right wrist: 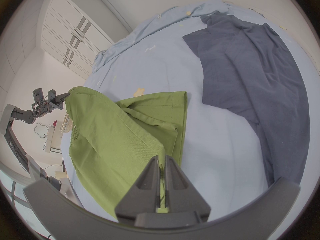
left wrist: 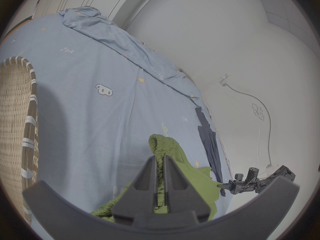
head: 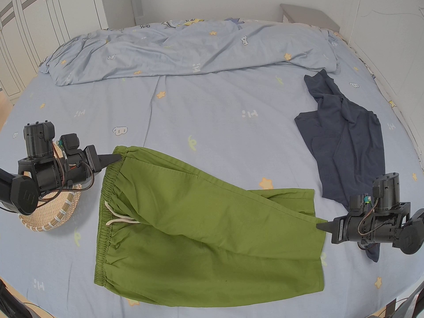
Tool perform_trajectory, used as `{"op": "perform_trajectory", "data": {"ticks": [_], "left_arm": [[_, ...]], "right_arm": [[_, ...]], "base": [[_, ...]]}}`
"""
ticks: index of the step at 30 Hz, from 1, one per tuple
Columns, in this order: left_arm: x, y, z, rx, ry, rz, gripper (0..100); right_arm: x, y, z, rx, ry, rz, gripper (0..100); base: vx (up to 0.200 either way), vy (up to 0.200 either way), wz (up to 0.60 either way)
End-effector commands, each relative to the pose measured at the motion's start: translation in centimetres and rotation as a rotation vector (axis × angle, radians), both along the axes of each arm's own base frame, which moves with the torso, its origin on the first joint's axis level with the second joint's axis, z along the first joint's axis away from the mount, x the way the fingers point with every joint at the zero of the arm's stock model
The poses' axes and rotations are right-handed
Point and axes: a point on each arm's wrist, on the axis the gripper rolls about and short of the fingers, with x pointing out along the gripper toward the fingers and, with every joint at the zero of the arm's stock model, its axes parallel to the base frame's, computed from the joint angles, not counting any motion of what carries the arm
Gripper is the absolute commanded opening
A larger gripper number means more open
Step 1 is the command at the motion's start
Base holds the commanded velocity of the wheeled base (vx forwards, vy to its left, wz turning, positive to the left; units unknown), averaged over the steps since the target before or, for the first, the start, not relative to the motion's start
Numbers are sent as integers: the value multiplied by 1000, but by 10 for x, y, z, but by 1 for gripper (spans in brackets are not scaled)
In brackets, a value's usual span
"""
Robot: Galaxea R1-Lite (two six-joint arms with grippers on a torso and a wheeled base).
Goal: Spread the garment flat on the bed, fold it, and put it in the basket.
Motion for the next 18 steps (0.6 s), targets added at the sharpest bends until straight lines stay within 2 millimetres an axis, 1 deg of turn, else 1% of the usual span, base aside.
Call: {"op": "perform_trajectory", "data": {"ticks": [1, 2, 4, 5, 6, 7, 9, 11, 13, 14, 15, 16, 18], "left_arm": [[1, 2, 0, 0, -2, 5, 0], [1, 2, 0, 0, -2, 5, 0], [2, 5, 1, -1, -4, 18, 0], [2, 5, 1, -1, -4, 18, 0], [2, 6, 2, -1, -13, 21, 0], [2, 6, 2, -1, -13, 21, 0], [4, 8, 0, -2, -26, 28, 0], [6, 11, 1, -3, -36, 37, 0], [6, 16, 2, -4, -43, 54, 0], [6, 17, 2, -3, -46, 59, 0], [6, 18, 3, -3, -48, 61, 0], [8, 20, 4, -4, -50, 67, 0], [10, 22, 2, -4, -47, 73, 0]], "right_arm": [[0, 0, 7, 3, -30, -7, 0], [0, 0, 9, 5, -42, -6, 0], [-1, -2, 30, 22, -123, -13, 0], [1, -2, 33, 24, -134, -14, 0], [9, 1, 49, 32, -177, -10, 0], [9, 1, 49, 32, -177, -10, 0], [20, 6, 78, 24, -177, 2, 0], [22, 7, 96, 1, -178, 21, 0], [29, 8, 118, -27, -195, 39, 0], [31, 8, 126, -29, -206, 40, 0], [32, 9, 129, -29, -212, 38, 0], [36, 10, 142, -34, -247, 22, 0], [39, 11, 151, -44, -277, 2, 0]], "base": [[0, 0, 0], [0, 0, 0], [0, 0, 0], [0, 0, 0], [0, 0, 0], [0, 0, 0], [0, 0, 0], [0, 0, 0], [0, 0, 0], [0, 0, 0], [0, 0, 0], [0, 0, 0], [0, 0, 0]]}}
